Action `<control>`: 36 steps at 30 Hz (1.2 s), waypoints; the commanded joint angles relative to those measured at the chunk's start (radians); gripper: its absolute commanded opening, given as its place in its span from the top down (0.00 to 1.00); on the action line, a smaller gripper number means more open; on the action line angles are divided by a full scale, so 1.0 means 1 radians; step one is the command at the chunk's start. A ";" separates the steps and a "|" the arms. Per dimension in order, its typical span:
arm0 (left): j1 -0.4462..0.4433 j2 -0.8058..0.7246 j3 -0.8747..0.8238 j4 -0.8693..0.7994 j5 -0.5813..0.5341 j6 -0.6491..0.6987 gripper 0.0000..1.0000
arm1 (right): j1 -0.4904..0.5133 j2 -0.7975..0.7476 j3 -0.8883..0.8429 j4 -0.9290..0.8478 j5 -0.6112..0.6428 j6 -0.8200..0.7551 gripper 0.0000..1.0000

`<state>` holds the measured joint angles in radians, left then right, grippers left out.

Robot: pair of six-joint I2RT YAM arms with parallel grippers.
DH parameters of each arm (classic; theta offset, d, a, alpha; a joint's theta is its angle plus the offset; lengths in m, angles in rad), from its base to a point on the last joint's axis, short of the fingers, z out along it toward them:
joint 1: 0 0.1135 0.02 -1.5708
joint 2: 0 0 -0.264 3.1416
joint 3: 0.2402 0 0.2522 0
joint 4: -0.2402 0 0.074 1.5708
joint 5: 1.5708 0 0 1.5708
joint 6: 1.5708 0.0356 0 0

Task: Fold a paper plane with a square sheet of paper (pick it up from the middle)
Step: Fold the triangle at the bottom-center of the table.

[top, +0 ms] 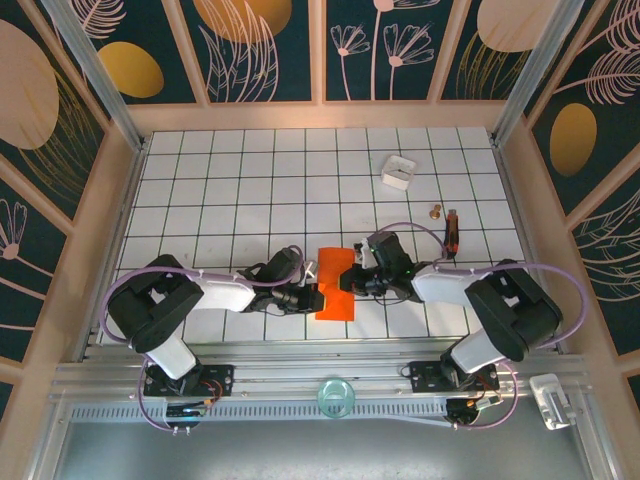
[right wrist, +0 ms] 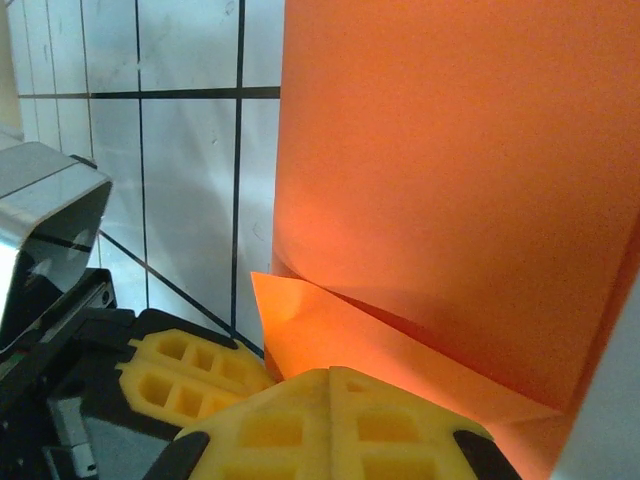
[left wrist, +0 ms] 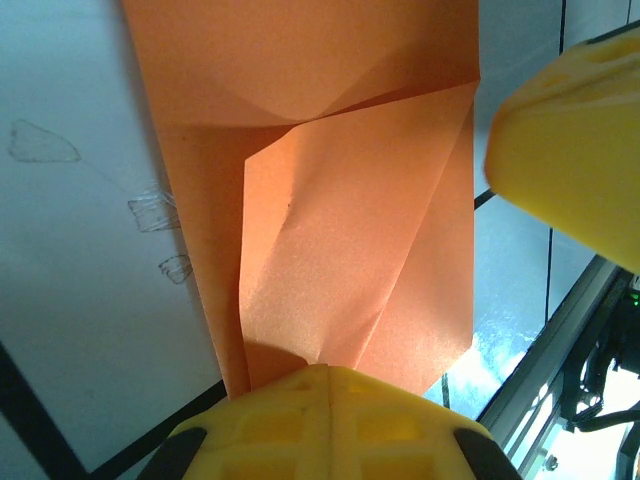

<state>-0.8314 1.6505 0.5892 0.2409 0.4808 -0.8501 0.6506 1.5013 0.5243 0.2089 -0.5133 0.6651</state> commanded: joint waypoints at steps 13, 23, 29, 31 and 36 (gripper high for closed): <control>-0.003 -0.046 0.039 -0.022 -0.001 0.006 0.86 | -0.014 0.142 0.002 0.008 0.048 -0.055 1.00; -0.005 -0.007 0.112 0.046 0.039 -0.047 1.00 | -0.022 0.142 -0.023 0.004 0.050 -0.062 1.00; -0.016 0.056 0.174 -0.046 0.030 0.001 1.00 | -0.028 0.135 -0.027 -0.009 0.063 -0.062 1.00; -0.024 0.083 0.182 -0.064 0.027 0.007 1.00 | -0.031 0.135 -0.030 -0.016 0.070 -0.058 1.00; -0.025 0.073 0.156 -0.073 0.013 -0.001 1.00 | -0.030 0.135 -0.039 -0.040 0.093 -0.060 1.00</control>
<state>-0.8368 1.6970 0.7605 0.2268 0.5011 -0.8654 0.6243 1.6070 0.5285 0.2672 -0.5163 0.6270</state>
